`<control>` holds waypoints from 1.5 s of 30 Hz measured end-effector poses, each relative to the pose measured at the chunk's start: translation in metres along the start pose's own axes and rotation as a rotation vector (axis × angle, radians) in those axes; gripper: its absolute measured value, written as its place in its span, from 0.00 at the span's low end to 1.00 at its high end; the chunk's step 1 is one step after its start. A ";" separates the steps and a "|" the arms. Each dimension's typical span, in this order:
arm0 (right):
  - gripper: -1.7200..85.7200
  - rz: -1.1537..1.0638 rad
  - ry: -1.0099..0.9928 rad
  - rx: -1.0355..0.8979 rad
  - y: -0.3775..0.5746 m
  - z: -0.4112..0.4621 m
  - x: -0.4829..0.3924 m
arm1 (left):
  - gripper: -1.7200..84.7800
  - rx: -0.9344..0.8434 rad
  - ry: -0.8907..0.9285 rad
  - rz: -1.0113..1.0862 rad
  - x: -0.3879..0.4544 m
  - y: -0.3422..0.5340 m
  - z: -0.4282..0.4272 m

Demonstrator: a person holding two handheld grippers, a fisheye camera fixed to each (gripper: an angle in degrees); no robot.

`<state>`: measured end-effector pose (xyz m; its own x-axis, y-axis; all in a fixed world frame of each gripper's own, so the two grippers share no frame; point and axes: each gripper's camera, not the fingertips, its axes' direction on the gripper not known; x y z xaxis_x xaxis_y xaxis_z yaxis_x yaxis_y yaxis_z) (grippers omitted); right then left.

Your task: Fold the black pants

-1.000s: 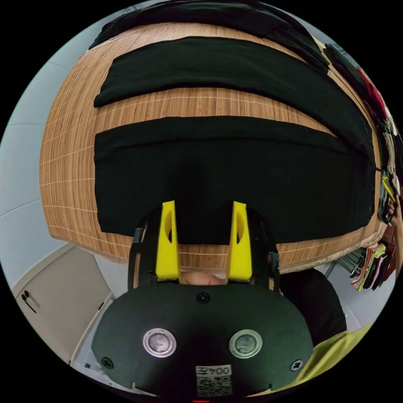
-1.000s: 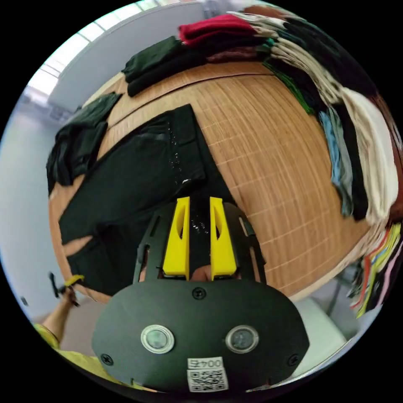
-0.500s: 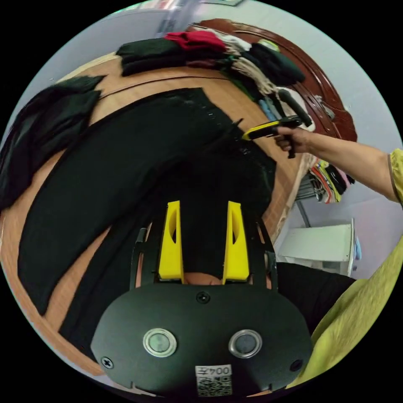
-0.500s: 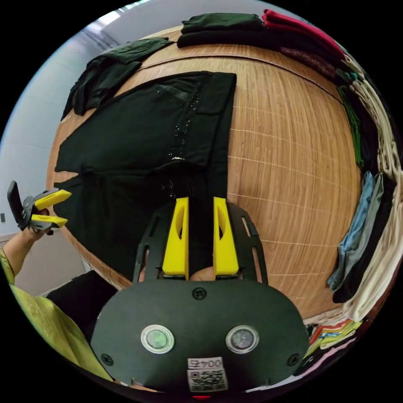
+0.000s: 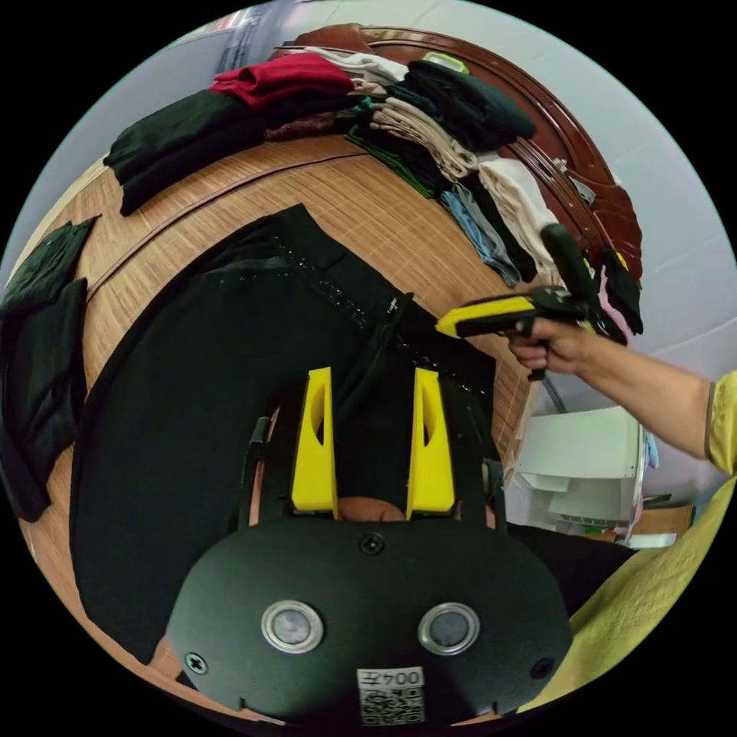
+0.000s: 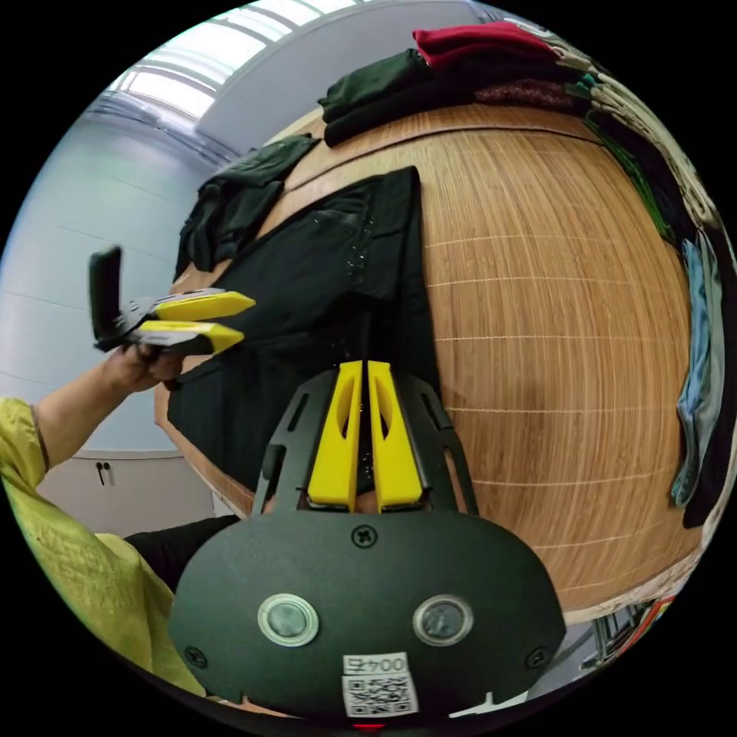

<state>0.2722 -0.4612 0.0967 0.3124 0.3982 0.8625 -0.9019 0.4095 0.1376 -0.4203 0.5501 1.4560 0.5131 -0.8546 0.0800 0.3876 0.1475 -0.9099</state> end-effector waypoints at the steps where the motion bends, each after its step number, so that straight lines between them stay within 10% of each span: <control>1: 0.02 -0.008 -0.017 0.033 0.011 -0.009 -0.006 | 0.18 0.007 0.009 -0.038 -0.006 0.000 -0.002; 18: 0.01 -0.120 0.119 0.182 0.068 -0.051 -0.093 | 0.18 0.173 -0.192 -0.229 -0.003 0.020 -0.034; 28: 0.01 0.135 0.405 0.019 -0.024 0.004 -0.042 | 0.19 0.239 -0.374 -0.408 0.003 0.166 -0.067; 45: 0.10 0.085 0.261 -0.246 -0.053 0.097 -0.100 | 0.19 0.026 -0.608 -0.934 -0.093 0.499 -0.133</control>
<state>0.2598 -0.6024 0.0506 0.3336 0.6224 0.7081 -0.8389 0.5386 -0.0782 -0.3765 0.6374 0.9400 0.2983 -0.2497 0.9212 0.8295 -0.4096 -0.3796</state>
